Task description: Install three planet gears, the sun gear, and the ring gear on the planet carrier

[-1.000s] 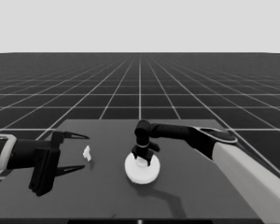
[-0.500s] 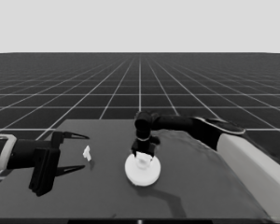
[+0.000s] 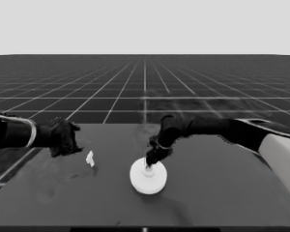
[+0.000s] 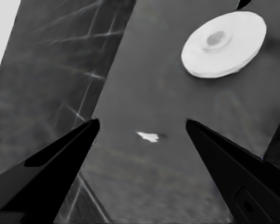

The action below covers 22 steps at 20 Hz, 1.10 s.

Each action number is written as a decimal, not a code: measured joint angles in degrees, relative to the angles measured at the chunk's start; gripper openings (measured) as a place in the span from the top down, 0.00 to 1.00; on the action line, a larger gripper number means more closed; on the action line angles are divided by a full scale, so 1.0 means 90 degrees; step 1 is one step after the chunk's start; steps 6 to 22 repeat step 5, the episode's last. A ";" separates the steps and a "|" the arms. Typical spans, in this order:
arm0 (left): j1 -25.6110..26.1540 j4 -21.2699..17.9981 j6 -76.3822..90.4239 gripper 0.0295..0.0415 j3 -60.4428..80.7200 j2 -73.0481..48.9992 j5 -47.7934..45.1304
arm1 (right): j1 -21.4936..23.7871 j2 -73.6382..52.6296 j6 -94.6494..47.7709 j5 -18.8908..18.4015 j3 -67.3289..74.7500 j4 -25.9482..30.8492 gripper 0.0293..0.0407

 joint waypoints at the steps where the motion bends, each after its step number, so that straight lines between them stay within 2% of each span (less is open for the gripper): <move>1: -0.0070 -0.0993 -0.2495 0.04 -0.1503 0.1154 0.2071 | -0.1252 -0.2628 -0.1689 0.0616 0.2119 -0.1159 0.11; 2: 0.0019 -0.2089 -0.3442 0.12 -0.3050 0.1958 0.2829 | -0.1938 -0.4242 -0.2682 0.0975 0.3369 -0.1840 0.16; 3: 0.0123 -0.2760 -0.3801 0.19 -0.4275 0.2468 0.3175 | -0.2312 -0.5149 -0.3267 0.1190 0.4119 -0.2240 0.18; 5: 0.0246 -0.3350 -0.3954 0.24 -0.5768 0.3048 0.3526 | -0.2637 -0.5961 -0.3813 0.1395 0.4822 -0.2616 0.19; 22: 0.0246 -0.3350 -0.3954 0.24 -0.5768 0.3048 0.3526 | -0.2637 -0.5961 -0.3813 0.1395 0.4822 -0.2616 0.19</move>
